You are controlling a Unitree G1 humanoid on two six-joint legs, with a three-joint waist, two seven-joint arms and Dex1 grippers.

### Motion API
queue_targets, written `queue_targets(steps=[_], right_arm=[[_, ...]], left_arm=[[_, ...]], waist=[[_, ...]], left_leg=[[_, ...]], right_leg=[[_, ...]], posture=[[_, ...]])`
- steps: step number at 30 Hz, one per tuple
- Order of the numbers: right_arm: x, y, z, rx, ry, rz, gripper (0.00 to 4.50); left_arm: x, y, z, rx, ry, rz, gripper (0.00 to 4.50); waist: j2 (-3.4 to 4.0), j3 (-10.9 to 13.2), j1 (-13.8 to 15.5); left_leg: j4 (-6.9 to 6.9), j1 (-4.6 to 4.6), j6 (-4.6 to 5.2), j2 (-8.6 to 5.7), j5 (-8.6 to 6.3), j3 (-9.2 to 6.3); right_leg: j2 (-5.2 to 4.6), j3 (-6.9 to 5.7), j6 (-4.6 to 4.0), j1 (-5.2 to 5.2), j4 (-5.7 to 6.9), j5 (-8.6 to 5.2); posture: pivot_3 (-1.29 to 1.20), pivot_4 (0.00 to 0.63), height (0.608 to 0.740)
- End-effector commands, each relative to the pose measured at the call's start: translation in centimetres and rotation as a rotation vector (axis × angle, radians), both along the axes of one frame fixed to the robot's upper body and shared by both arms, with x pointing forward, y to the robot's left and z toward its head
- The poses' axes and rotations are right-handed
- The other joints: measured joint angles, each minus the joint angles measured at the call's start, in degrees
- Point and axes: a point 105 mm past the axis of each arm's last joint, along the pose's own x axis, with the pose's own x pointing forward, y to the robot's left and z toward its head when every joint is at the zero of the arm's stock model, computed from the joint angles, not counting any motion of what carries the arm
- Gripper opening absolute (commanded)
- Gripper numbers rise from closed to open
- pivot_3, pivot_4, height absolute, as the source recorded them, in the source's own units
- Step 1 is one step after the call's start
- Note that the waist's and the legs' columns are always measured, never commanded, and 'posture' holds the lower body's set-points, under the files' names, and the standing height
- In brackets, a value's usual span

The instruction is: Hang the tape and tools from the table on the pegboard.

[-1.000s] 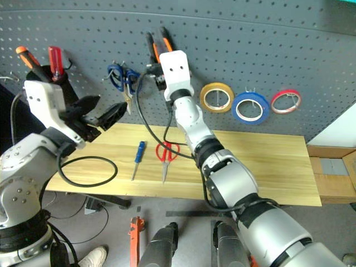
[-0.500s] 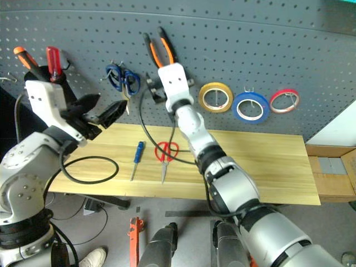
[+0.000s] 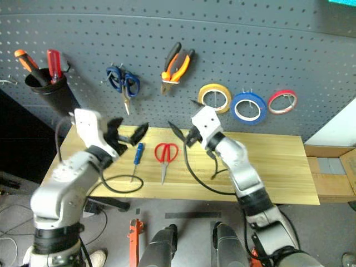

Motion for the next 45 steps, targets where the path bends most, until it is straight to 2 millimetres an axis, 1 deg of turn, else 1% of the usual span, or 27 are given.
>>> queue_targets(steps=[1, 3, 5, 7, 9, 11, 13, 16, 20, 24, 26, 27, 28, 33, 38, 39, 41, 45], right_arm=[[-3.0, -0.2, -1.4, -0.094, 0.014, 0.15, 4.48], [-4.5, -1.1, -3.4, -0.185, 0.034, 0.229, 4.48], [-5.6, -1.7, -4.9, -0.237, 0.054, 0.289, 4.48], [-6.5, -1.9, -5.9, -0.282, 0.058, 0.345, 4.48], [-7.0, -2.0, -6.8, -0.322, 0.062, 0.39, 4.48], [-6.9, -2.2, -7.9, -0.362, 0.085, 0.396, 4.48], [-6.9, -2.3, -8.8, -0.392, 0.096, 0.414, 4.48], [-6.7, -2.3, -9.5, -0.419, 0.094, 0.424, 4.48], [-5.9, -2.0, -9.1, -0.405, 0.087, 0.41, 4.48], [-5.6, -2.0, -9.1, -0.406, 0.081, 0.398, 4.48], [-5.6, -2.1, -9.1, -0.407, 0.081, 0.398, 4.48], [-5.7, -2.1, -9.1, -0.407, 0.081, 0.399, 4.5], [-5.7, -2.1, -9.1, -0.407, 0.08, 0.4, 4.5], [-5.9, -1.8, -9.1, -0.402, 0.075, 0.412, 4.5], [-5.6, -1.6, -9.3, -0.407, 0.061, 0.412, 4.5], [-5.5, -1.6, -9.3, -0.406, 0.061, 0.412, 4.5], [-5.3, -1.6, -9.2, -0.406, 0.054, 0.412, 4.5], [-5.0, -2.0, -8.8, -0.391, 0.047, 0.399, 4.5]], left_arm=[[-0.4, -0.6, -2.9, 0.036, 0.045, 0.05, 4.5], [-0.7, -0.7, -6.2, 0.034, 0.13, 0.115, 4.5], [-1.1, -0.7, -8.9, 0.042, 0.202, 0.174, 4.5], [-1.5, -0.4, -11.0, 0.061, 0.263, 0.229, 4.5], [-1.8, -0.3, -12.4, 0.076, 0.308, 0.259, 4.5], [-2.1, -0.5, -13.9, 0.065, 0.359, 0.273, 4.5], [-1.9, -1.2, -15.2, 0.081, 0.392, 0.239, 4.5], [-1.1, -1.6, -16.8, 0.092, 0.432, 0.225, 4.5], [0.5, -0.9, -17.7, 0.169, 0.449, 0.267, 4.5], [1.5, -1.7, -18.4, 0.19, 0.472, 0.231, 4.5], [1.8, -1.9, -18.4, 0.194, 0.478, 0.225, 4.5], [1.9, -2.0, -18.4, 0.195, 0.479, 0.218, 4.12], [1.9, -2.1, -18.3, 0.197, 0.479, 0.215, 3.93], [1.4, -1.8, -18.5, 0.207, 0.495, 0.228, 2.13], [1.0, -1.1, -18.4, 0.198, 0.496, 0.259, 0.31], [1.0, -0.9, -18.3, 0.195, 0.494, 0.268, 0.22], [1.0, -0.5, -17.8, 0.183, 0.476, 0.28, 0.22], [0.9, -0.2, -15.8, 0.168, 0.388, 0.268, 0.22]], waist=[[0.02, -0.1, -0.7], [0.14, -0.6, -1.0], [0.11, -0.6, -1.2], [0.1, -0.6, -1.7], [0.09, -0.7, -2.3], [0.08, -0.7, -2.7], [0.08, -0.7, -2.9], [0.1, -0.8, -3.0], [0.11, -0.8, -3.1], [0.12, -0.8, -3.4], [0.13, -0.8, -3.4], [0.14, -0.8, -3.4], [0.15, -0.8, -3.5], [0.14, -0.9, -3.9], [0.13, -1.2, -4.1], [0.12, -1.2, -4.1], [0.11, -1.3, -4.2], [-0.04, -1.7, -4.0]], left_leg=[[0.02, 0.03, 0.0, 0.0, 0.0, 0.01], [0.03, 0.09, 0.02, -0.03, 0.0, 0.05], [0.02, 0.46, 0.07, -0.06, -0.03, 0.16], [0.05, 0.73, 0.08, -0.04, -0.03, 0.22], [0.07, 0.87, 0.11, -0.02, -0.01, 0.24], [0.09, 0.89, 0.19, -0.01, 0.04, 0.25], [0.11, 0.97, 0.21, -0.02, 0.06, 0.31], [0.15, 0.96, 0.21, -0.04, 0.06, 0.34], [0.17, 0.94, 0.21, -0.05, 0.06, 0.34], [0.19, 0.96, 0.21, -0.06, 0.06, 0.34], [0.19, 0.96, 0.21, -0.08, 0.06, 0.34], [0.19, 0.96, 0.21, -0.08, 0.06, 0.34], [0.19, 0.97, 0.21, -0.08, 0.06, 0.34], [0.18, 1.11, 0.21, -0.07, 0.06, 0.35], [0.09, 1.35, 0.21, -0.04, 0.06, 0.43], [0.08, 1.46, 0.2, -0.04, 0.06, 0.43], [0.05, 1.79, 0.2, -0.04, 0.05, 0.44], [0.06, 1.81, 0.2, -0.05, 0.05, 0.43]], right_leg=[[0.01, 0.01, 0.01, 0.02, 0.02, 0.0], [0.0, 0.07, 0.07, 0.1, -0.01, 0.02], [-0.01, 0.16, 0.34, 0.49, -0.12, -0.12], [0.01, 0.2, 0.41, 0.69, -0.12, -0.11], [0.03, 0.21, 0.41, 0.79, -0.06, -0.1], [0.05, 0.23, 0.36, 0.83, -0.06, -0.09], [0.05, 0.28, 0.34, 0.9, -0.06, -0.09], [0.04, 0.31, 0.53, 0.91, -0.07, 0.02], [0.03, 0.32, 0.56, 0.9, -0.04, 0.04], [0.03, 0.32, 0.59, 0.95, -0.05, 0.06], [0.01, 0.32, 0.59, 0.95, -0.05, 0.06], [0.0, 0.33, 0.6, 0.96, -0.05, 0.06], [0.0, 0.33, 0.6, 0.96, -0.04, 0.07], [0.0, 0.34, 0.6, 1.08, -0.04, 0.07], [0.01, 0.39, 0.6, 1.24, -0.03, 0.06], [0.01, 0.39, 0.59, 1.35, -0.03, 0.06], [0.01, 0.38, 0.57, 1.73, -0.1, 0.04], [0.01, 0.37, 0.58, 1.79, -0.12, 0.04]], posture=[[-0.06, 0.204, 0.74], [-0.07, 0.207, 0.74], [-0.09, 0.213, 0.74], [-0.1, 0.22, 0.74], [-0.1, 0.225, 0.74], [-0.11, 0.23, 0.74], [-0.11, 0.232, 0.74], [-0.12, 0.238, 0.74], [-0.13, 0.241, 0.74], [-0.14, 0.24, 0.74], [-0.14, 0.24, 0.74], [-0.14, 0.239, 0.74], [-0.13, 0.238, 0.74], [-0.12, 0.23, 0.74], [-0.09, 0.209, 0.74], [-0.09, 0.206, 0.74], [-0.08, 0.193, 0.74], [-0.06, 0.165, 0.74]])
